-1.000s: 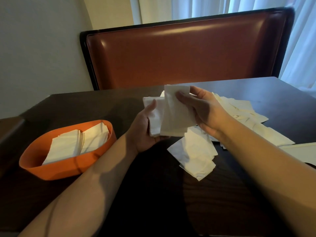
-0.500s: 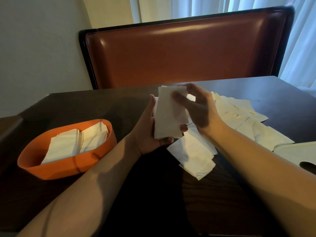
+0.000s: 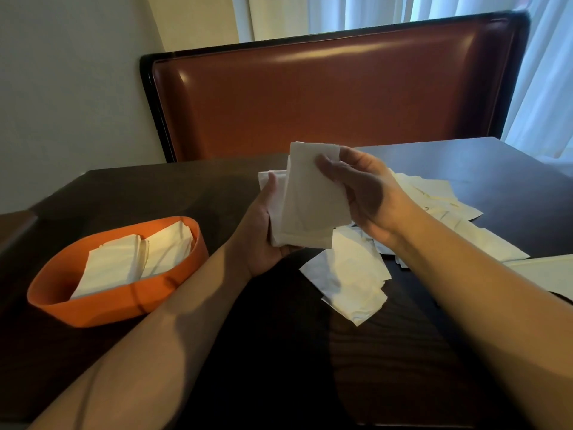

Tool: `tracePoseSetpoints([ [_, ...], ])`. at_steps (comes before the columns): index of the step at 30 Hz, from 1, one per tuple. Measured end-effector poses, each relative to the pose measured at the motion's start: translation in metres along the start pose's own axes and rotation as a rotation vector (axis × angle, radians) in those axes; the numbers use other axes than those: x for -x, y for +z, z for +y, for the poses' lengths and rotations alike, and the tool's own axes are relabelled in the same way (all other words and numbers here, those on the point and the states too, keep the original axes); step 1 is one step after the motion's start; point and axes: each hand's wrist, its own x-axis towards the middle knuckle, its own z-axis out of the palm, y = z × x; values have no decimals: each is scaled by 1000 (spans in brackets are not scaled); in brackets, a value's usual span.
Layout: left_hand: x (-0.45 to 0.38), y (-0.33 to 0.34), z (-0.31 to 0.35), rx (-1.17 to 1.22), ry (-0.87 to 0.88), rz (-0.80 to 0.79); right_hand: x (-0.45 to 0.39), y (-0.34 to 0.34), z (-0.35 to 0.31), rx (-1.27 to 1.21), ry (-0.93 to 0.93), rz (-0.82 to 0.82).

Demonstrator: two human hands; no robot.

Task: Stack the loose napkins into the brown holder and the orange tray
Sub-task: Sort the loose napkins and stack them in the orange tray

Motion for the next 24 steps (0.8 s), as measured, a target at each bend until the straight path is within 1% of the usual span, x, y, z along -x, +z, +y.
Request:
tracePoseSetpoints([
  [3, 4, 0, -2, -51, -48, -77, -1, 0, 3, 0, -4, -18],
  [5, 4, 1, -3, -25, -88, -151, -3, -1, 6, 66, -31, 1],
  [8, 3, 0, -4, -4, -108, -241, -7, -3, 14, 362, -157, 128],
  [11, 0, -3, -5, 27, -135, -252, -13, -4, 23, 594, -264, 239],
  [13, -1, -5, -6, 43, -147, -293, -15, -5, 27, 764, -336, 294],
  [16, -4, -7, -7, 46, -161, -308, -15, -5, 29, 901, -419, 345],
  [18, -4, -8, -7, 56, -159, -289, -14, -5, 27, 886, -421, 342],
  [19, -4, -8, -7, 60, -153, -279, -13, -5, 26, 832, -399, 314],
  [21, -2, -5, -6, 59, -141, -243, -9, -2, 18, 601, -299, 227],
  [24, -2, -5, -4, 45, -118, -128, -1, 1, 3, 151, -91, 34],
])
